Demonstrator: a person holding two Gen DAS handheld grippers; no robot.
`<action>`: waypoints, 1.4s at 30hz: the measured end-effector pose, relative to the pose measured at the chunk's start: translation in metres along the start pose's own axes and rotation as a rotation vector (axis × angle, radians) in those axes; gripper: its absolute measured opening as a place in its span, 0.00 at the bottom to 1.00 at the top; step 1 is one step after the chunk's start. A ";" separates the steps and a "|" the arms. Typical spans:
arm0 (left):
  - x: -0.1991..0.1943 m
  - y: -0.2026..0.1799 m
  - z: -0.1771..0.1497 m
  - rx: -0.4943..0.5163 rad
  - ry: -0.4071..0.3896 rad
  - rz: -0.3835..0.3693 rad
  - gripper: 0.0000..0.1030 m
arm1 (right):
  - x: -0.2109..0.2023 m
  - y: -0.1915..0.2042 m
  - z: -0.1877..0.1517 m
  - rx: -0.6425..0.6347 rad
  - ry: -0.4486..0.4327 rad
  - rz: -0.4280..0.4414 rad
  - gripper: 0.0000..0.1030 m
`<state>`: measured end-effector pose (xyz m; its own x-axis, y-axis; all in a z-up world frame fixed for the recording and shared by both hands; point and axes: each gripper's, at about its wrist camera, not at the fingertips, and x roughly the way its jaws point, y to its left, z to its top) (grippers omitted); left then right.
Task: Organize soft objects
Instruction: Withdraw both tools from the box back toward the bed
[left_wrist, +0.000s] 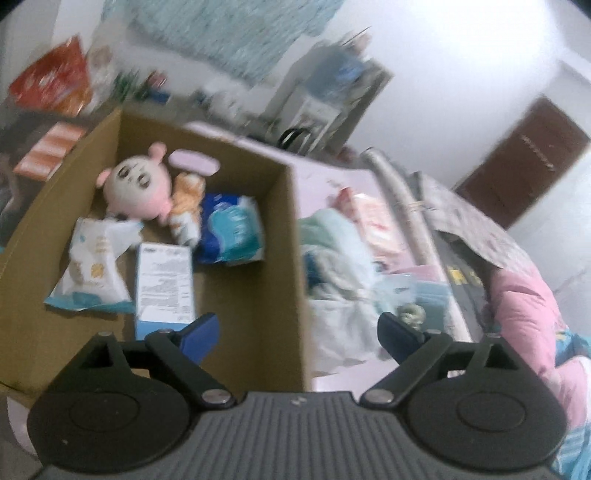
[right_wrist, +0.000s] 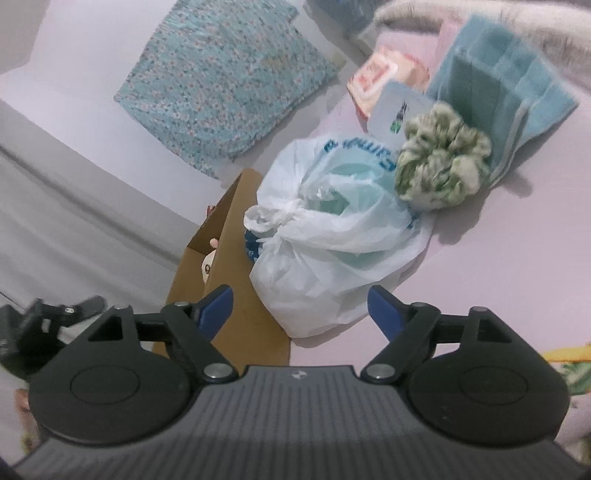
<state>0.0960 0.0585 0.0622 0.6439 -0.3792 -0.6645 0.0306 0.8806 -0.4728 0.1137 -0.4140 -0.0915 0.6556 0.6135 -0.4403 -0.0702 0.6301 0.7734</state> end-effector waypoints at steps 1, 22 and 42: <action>-0.004 -0.006 -0.006 0.020 -0.022 -0.011 0.94 | -0.007 0.001 -0.002 -0.019 -0.012 -0.010 0.82; 0.052 -0.137 -0.132 0.461 -0.070 0.004 0.99 | -0.119 -0.006 -0.022 -0.406 -0.123 -0.500 0.99; 0.094 -0.156 -0.142 0.445 -0.027 -0.036 1.00 | -0.139 -0.021 -0.015 -0.572 -0.195 -0.749 0.99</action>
<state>0.0430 -0.1545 -0.0085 0.6556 -0.4100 -0.6341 0.3759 0.9055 -0.1968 0.0131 -0.5055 -0.0529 0.7894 -0.0999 -0.6057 0.0954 0.9946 -0.0397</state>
